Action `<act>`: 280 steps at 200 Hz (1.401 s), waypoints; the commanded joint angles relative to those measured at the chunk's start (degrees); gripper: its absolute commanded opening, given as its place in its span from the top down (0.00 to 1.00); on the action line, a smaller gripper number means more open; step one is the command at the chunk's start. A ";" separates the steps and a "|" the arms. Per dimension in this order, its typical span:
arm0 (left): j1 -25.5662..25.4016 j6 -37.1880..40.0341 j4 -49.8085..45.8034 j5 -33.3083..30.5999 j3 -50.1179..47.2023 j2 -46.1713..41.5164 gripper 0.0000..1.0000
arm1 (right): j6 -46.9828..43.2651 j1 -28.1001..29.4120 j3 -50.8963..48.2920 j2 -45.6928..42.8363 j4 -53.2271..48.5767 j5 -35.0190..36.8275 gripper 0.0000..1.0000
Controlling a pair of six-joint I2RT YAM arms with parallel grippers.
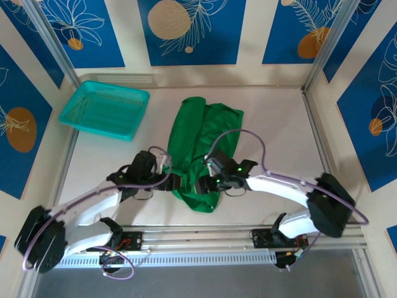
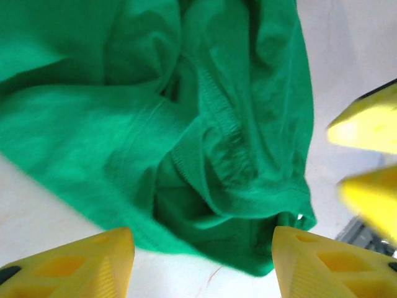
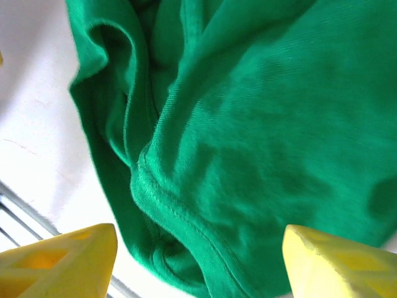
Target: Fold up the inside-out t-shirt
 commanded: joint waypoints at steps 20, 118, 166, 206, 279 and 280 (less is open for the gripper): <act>-3.32 2.19 -1.77 -5.98 3.11 7.40 0.43 | -1.05 2.89 2.69 6.66 -5.39 9.66 0.28; -9.23 1.16 2.25 -18.61 -6.67 -0.26 1.00 | 5.44 3.09 -3.24 -6.90 -9.72 13.29 0.94; -12.17 -1.85 -6.64 -18.43 -10.80 -12.96 1.00 | 14.53 -0.69 -7.81 -20.01 -18.82 14.06 0.94; -12.71 -4.42 -14.98 -16.80 -9.71 -20.35 0.84 | 15.32 0.22 -9.76 -21.88 -22.67 14.60 0.60; -11.83 -8.12 -23.52 -30.82 -3.17 -25.84 0.55 | 13.98 10.36 6.19 -0.75 3.68 4.39 0.51; -11.74 -8.04 -23.35 -30.78 -3.21 -25.97 0.55 | 14.41 10.36 6.44 -0.34 3.57 4.53 0.51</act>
